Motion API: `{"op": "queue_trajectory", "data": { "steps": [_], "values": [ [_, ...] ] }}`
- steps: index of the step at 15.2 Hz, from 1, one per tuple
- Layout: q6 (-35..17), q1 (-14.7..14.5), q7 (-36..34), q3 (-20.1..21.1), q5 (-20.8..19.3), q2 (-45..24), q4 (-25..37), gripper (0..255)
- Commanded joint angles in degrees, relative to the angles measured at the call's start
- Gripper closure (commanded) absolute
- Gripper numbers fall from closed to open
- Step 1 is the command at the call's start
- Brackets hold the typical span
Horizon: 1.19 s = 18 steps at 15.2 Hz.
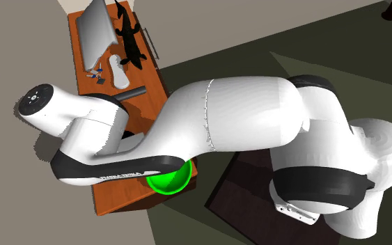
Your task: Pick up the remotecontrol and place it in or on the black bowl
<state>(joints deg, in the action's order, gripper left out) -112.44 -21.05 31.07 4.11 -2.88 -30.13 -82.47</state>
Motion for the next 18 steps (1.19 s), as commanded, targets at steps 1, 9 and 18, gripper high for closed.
{"op": "queue_trajectory", "data": {
  "steps": [1,9,18],
  "values": [
    [0.0,0.0,0.0,0.0,0.0,0.0,-0.1,0],
    [5.1,-0.1,0.1,0.1,0.1,1.1,4.0,0],
    [6.6,-0.1,0.1,0.1,0.1,1.3,5.2,0]
  ]
}}
